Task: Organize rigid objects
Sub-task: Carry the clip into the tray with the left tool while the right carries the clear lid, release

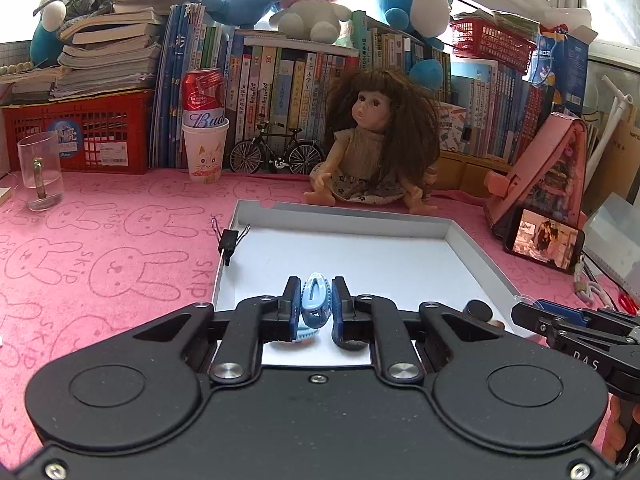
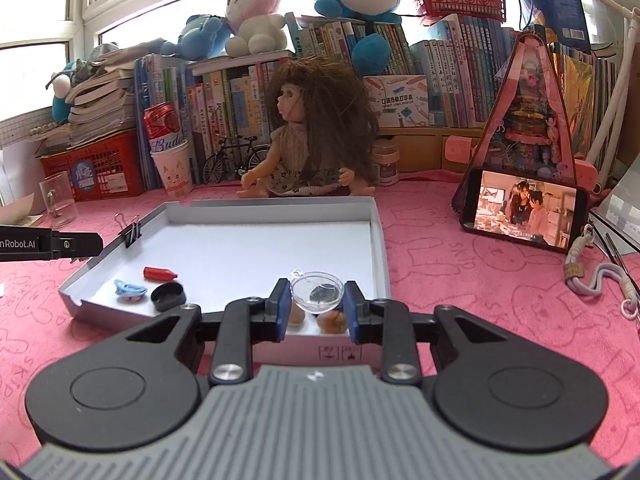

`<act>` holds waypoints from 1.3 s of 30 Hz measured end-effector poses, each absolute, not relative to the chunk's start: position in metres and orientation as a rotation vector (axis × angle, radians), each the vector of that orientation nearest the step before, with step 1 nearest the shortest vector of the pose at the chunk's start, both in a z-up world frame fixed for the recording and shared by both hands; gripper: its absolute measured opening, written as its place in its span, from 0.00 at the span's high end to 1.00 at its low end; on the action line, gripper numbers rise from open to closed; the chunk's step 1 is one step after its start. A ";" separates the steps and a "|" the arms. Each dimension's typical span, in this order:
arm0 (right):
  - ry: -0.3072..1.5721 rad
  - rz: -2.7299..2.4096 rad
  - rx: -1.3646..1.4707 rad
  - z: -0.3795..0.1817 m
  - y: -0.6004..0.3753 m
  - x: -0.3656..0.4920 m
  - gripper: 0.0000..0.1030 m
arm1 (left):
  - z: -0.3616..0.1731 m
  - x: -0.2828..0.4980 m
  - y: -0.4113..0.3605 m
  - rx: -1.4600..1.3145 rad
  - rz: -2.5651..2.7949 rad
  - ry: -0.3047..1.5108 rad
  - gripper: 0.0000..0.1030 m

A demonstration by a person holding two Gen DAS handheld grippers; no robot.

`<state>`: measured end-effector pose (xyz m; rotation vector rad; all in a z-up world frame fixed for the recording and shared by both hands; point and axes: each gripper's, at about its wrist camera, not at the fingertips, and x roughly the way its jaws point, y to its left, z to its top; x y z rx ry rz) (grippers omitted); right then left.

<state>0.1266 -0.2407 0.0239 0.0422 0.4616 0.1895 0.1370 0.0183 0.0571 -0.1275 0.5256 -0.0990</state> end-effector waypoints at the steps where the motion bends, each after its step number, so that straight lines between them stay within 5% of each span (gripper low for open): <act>1: 0.462 0.186 0.041 0.024 -0.241 0.131 0.68 | 0.056 0.143 0.019 -0.126 -0.098 0.527 0.86; 18: 0.564 0.189 0.100 0.016 -0.246 0.201 0.68 | 0.031 0.233 0.015 -0.129 -0.057 0.609 0.86; 39: 0.640 0.167 0.070 0.002 -0.233 0.223 0.68 | 0.008 0.246 0.006 -0.082 -0.046 0.668 0.86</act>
